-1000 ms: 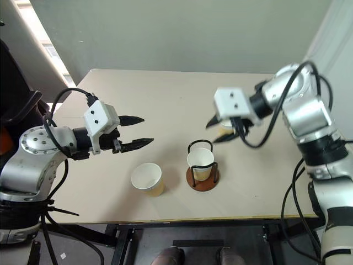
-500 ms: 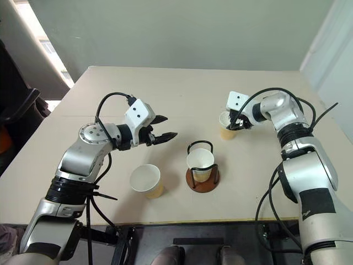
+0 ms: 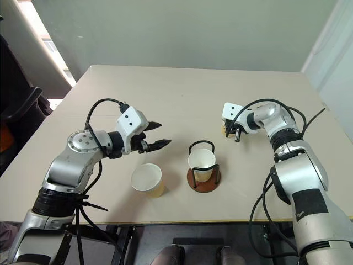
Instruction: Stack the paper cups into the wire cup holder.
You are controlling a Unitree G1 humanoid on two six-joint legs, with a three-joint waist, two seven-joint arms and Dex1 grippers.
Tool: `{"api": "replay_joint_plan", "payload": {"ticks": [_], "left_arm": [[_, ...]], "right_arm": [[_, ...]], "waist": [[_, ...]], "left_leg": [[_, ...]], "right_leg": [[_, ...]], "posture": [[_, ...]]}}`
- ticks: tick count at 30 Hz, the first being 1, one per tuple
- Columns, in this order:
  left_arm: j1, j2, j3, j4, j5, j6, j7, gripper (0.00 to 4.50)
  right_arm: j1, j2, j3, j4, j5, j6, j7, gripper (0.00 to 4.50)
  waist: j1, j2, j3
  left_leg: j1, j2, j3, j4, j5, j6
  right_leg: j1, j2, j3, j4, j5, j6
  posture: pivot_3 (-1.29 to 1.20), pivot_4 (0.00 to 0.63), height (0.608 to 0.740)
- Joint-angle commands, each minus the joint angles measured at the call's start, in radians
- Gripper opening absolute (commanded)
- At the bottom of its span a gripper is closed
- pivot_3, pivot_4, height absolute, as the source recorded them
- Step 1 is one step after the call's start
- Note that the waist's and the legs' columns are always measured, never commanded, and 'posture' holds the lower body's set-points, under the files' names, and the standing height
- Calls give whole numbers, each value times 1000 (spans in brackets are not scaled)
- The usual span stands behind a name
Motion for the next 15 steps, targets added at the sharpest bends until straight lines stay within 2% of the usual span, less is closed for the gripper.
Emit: {"api": "replay_joint_plan", "payload": {"ticks": [1,3,4,6,8,10,13,15], "left_arm": [[-6,3,38,-47,-14,4,12,3370],[6,1,42,-73,-32,15,5,3370],[20,10,40,-94,-44,17,-16,3370],[46,31,40,-125,-60,14,-55,3370],[54,42,43,-130,-63,11,-67,3370],[50,48,48,-115,-62,6,-65,3370],[43,58,50,-104,-63,-2,-77,3370],[40,61,51,-106,-66,-1,-85,3370]], "right_arm": [[-52,-44,-58,-75,58,-29,129,28],[-62,-83,-99,-216,146,24,315,28],[-45,-120,-99,-373,232,102,414,28],[13,-209,-58,-697,422,271,512,28],[74,-278,-25,-942,557,400,518,28],[122,-309,-24,-1119,640,511,518,28],[184,-303,-27,-1243,644,580,516,28],[207,-291,-27,-1267,634,603,504,28]], "waist": [[0,0,0],[-1,1,0],[-1,1,0],[-2,1,1],[-3,0,0],[-4,-2,-1],[-9,-2,-1],[-12,-2,-1]], "left_leg": [[0,0,0,0,0,0],[0,0,0,0,2,0],[0,0,0,0,2,-1],[-1,0,1,0,3,-2],[-2,1,1,-1,9,-13],[1,2,0,-1,10,-15],[10,3,0,-1,9,-14],[13,2,0,-1,1,-3]], "right_leg": [[0,0,0,0,0,0],[0,0,0,1,1,-1],[0,0,0,1,1,-1],[-2,1,0,1,2,-1],[-1,3,0,-1,1,-2],[3,6,0,-3,0,-3],[11,6,1,-4,-1,-5],[12,6,2,-3,-1,-5]], "posture": [[0,150,740],[0,150,740],[0,150,740],[0,150,740],[0,150,740],[0,150,740],[0,150,740],[0,150,740]]}}
